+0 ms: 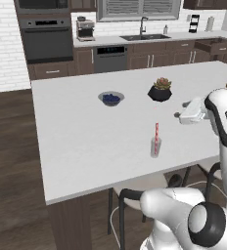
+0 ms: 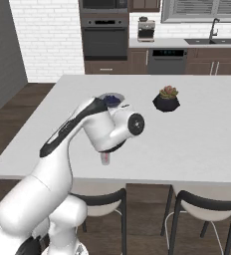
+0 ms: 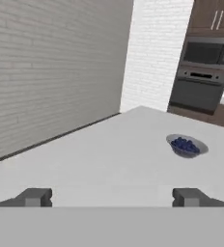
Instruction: Take a straw from the drawer in front and place it inside the glass cup on the dining counter.
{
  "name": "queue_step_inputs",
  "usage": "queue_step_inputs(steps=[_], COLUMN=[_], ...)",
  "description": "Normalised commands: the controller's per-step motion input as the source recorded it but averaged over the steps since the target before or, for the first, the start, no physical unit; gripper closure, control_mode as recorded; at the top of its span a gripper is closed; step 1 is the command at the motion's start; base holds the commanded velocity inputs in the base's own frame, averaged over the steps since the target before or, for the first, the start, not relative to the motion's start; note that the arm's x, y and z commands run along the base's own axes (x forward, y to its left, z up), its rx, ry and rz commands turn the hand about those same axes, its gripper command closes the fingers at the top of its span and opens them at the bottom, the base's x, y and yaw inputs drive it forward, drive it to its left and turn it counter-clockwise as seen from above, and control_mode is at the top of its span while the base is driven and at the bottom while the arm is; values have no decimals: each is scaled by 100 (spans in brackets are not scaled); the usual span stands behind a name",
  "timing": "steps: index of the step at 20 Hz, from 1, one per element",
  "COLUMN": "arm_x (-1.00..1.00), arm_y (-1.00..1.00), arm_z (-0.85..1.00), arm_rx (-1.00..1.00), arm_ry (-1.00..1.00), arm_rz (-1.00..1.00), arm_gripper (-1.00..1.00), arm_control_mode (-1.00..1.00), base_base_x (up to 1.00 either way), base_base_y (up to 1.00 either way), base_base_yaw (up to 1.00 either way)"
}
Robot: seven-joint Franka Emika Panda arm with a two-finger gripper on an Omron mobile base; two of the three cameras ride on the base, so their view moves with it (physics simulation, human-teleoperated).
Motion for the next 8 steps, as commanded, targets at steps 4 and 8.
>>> queue_step_inputs(steps=[4, 8], arm_x=[-34, -32], arm_y=[45, 52], arm_z=[19, 23], arm_rx=[-36, -33], arm_ry=[19, 20], arm_rz=[-8, -6], arm_gripper=[-100, -100], arm_control_mode=[-100, -100], base_base_x=[0, 0], base_base_y=[0, 0], base_base_yaw=[0, 0])
